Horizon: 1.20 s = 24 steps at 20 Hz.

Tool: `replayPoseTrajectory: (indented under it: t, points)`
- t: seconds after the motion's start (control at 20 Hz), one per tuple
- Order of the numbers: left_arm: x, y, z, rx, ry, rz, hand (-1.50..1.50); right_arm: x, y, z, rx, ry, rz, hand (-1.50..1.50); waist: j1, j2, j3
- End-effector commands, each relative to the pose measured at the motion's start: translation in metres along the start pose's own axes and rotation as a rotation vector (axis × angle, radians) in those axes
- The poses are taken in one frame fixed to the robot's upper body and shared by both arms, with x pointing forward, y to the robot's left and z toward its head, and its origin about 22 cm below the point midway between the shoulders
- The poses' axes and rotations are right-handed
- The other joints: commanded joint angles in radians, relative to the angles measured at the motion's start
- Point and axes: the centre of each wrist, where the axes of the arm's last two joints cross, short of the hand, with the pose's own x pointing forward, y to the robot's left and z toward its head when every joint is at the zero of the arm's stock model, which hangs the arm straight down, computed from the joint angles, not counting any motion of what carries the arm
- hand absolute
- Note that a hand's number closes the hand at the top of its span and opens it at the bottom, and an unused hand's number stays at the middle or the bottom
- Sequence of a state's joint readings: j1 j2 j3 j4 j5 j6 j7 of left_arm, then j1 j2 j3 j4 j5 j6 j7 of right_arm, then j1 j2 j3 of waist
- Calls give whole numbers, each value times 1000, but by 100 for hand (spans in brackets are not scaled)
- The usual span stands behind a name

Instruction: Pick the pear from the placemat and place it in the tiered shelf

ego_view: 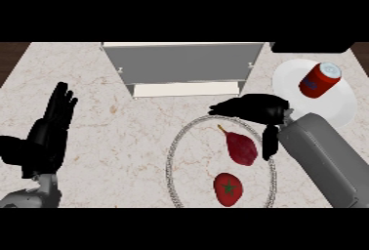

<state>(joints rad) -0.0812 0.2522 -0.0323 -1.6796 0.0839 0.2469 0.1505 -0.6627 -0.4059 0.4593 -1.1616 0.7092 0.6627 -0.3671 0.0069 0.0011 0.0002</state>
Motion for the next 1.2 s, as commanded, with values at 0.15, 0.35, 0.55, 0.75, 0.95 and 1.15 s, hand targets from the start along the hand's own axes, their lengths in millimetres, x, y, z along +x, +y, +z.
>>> replayPoseTrajectory:
  t: [0.15,0.35,0.55,0.75,0.95,1.15]
  points:
    - [-11,-6,-2,9,1,1,0,-8,13,-24,-10,-42,-13,-150,1,1,0]
    - [10,-7,19,-10,7,7,0,-16,18,-22,-16,-42,-40,-150,4,-1,0]
    - [-14,-5,3,-12,0,1,0,0,21,-42,0,-47,-38,-150,-1,0,0]
    - [0,15,0,-1,0,2,0,7,52,-49,34,-28,-32,-150,-1,-1,0]
    - [14,0,-19,-11,3,-3,0,-1,63,-49,84,-60,8,150,-2,1,0]
    - [-3,1,15,-2,1,0,0,-6,46,-42,-17,-93,97,150,6,-1,0]
